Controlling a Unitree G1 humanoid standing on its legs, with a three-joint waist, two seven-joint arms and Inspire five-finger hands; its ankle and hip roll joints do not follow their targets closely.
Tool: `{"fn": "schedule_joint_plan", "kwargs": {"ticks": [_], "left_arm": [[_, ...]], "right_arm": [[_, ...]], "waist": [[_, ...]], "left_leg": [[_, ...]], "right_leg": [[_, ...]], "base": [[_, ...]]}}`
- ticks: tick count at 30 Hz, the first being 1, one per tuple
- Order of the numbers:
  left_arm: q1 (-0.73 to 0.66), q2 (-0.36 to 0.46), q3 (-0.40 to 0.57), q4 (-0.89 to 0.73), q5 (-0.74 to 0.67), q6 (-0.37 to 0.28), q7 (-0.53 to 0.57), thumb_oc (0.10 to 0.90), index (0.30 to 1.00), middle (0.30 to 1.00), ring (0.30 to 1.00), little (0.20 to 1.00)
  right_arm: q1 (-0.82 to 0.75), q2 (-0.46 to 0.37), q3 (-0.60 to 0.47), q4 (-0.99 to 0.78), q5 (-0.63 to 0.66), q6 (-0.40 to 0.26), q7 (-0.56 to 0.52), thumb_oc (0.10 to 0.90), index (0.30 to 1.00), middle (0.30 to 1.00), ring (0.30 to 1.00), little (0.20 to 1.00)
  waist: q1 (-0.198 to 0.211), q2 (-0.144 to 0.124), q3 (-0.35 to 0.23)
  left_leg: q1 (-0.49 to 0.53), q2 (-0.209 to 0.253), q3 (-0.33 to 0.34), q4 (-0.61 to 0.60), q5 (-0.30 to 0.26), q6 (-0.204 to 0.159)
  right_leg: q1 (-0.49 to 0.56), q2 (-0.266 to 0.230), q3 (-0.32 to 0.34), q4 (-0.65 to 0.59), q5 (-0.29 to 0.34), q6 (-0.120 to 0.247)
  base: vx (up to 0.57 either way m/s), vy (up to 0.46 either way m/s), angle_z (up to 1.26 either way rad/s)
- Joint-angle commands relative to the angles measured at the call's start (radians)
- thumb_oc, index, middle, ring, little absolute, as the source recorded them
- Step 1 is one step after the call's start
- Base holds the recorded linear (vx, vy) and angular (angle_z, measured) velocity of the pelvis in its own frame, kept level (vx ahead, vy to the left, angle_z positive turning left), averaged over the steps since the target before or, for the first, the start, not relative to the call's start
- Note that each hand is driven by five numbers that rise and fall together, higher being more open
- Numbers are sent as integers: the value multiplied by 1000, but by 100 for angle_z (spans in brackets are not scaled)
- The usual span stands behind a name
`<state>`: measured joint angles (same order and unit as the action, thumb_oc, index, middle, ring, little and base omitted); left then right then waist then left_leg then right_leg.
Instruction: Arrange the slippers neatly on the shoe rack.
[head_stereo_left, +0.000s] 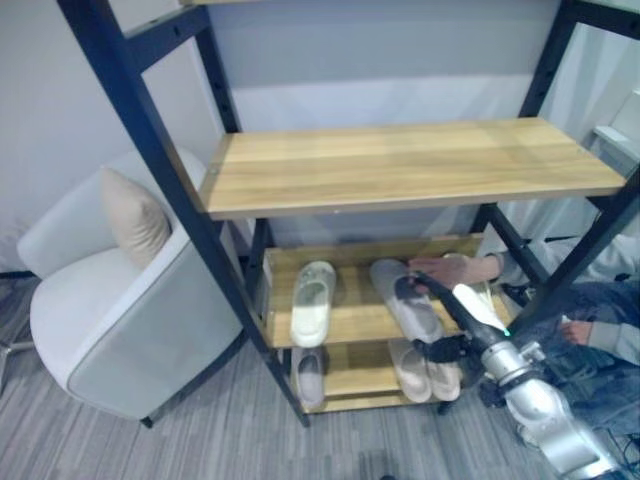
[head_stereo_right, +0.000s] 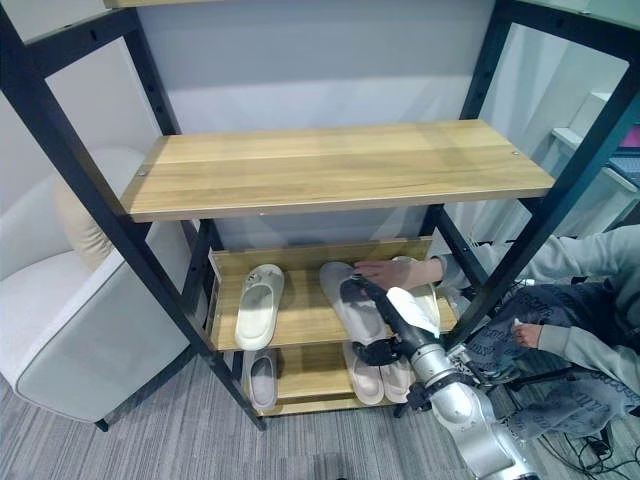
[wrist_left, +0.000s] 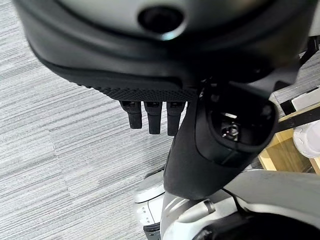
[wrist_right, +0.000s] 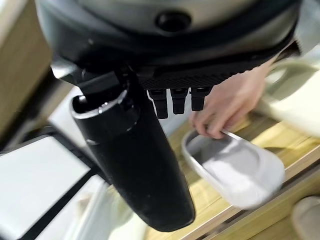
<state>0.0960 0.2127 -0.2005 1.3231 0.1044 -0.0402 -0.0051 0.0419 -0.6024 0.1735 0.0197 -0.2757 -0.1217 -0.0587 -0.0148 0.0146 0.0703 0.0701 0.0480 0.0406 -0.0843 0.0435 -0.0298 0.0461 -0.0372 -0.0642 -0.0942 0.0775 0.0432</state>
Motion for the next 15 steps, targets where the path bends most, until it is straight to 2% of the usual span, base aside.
{"fn": "schedule_joint_plan", "kwargs": {"ticks": [1,5,15], "left_arm": [[-76,-55,-52,39,20,-23,-22,800,900,900,900,900],[-79,-53,-77,18,4,-28,-19,800,900,900,900,900],[-55,-54,-114,-32,-18,-42,-33,800,900,900,900,900]], "right_arm": [[-189,-9,-78,-19,-30,-43,-114,800,900,900,900,900],[-267,-10,-65,63,-5,-38,-151,800,900,900,900,900],[-266,-32,-92,-1,25,-70,-126,800,900,900,900,900]], "waist": [[39,-25,-2],[48,-23,4],[53,-17,12]], "left_leg": [[1,-5,1,-3,-60,-1],[-7,-7,-4,-3,-58,-3],[-9,-10,-14,-3,-62,-2]], "right_leg": [[71,-27,-24,7,-131,61],[66,-26,-25,7,-131,60],[68,-25,-36,7,-137,59]], "base": [[0,0,0],[7,0,-2],[14,11,5]]}}
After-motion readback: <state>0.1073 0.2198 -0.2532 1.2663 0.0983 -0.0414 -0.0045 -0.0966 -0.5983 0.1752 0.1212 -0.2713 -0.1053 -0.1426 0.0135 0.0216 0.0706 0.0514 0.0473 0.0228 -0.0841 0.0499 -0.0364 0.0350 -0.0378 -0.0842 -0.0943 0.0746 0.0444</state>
